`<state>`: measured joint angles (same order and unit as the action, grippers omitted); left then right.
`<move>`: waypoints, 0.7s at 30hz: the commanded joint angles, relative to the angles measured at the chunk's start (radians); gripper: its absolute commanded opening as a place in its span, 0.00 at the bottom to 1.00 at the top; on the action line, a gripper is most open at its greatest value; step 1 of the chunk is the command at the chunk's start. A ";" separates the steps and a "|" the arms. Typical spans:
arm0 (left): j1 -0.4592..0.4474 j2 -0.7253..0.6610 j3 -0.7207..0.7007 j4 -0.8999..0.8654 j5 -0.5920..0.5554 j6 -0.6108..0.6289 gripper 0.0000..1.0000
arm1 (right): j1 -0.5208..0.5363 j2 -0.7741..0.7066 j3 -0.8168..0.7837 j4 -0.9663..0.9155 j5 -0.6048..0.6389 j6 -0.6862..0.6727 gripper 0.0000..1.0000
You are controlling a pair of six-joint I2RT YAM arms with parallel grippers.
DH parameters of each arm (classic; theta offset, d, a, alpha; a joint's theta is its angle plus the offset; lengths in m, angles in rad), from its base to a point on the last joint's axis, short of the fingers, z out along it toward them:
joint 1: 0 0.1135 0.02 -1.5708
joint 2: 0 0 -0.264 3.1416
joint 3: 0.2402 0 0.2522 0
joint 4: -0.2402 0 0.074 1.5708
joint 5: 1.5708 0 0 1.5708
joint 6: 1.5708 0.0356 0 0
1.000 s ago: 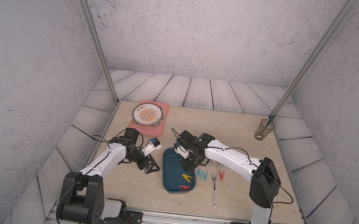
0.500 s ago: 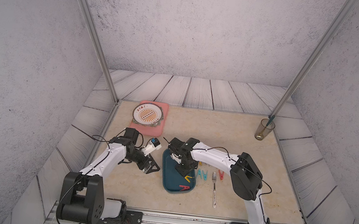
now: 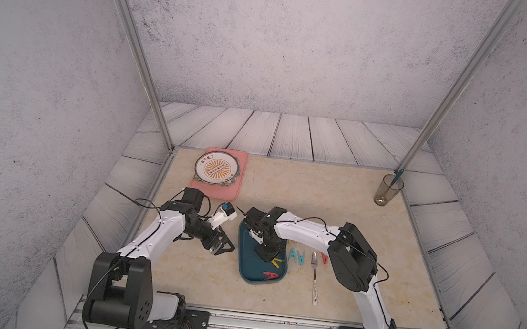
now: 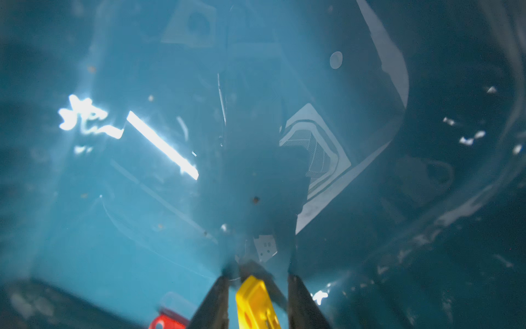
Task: Take the clothespins out of the storage box
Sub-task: Pick up the clothespin from the storage box.
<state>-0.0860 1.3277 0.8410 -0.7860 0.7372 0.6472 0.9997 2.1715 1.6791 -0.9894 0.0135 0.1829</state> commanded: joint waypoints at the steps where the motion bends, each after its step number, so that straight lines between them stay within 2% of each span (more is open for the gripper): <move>1: 0.006 -0.013 0.002 -0.018 0.014 0.001 0.91 | 0.005 0.046 -0.011 0.001 0.002 0.006 0.30; 5: 0.006 -0.012 0.004 -0.016 0.014 0.000 0.91 | 0.004 0.024 -0.016 0.013 -0.004 0.003 0.19; 8: 0.006 -0.011 0.004 -0.014 0.013 0.001 0.91 | 0.000 -0.017 -0.024 0.025 -0.013 0.001 0.15; 21: 0.006 -0.021 0.000 -0.016 0.016 0.003 0.91 | -0.077 -0.251 -0.078 0.090 -0.056 0.053 0.10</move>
<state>-0.0860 1.3266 0.8410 -0.7860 0.7372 0.6472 0.9470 2.0182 1.6142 -0.9157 -0.0299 0.2077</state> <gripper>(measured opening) 0.908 0.170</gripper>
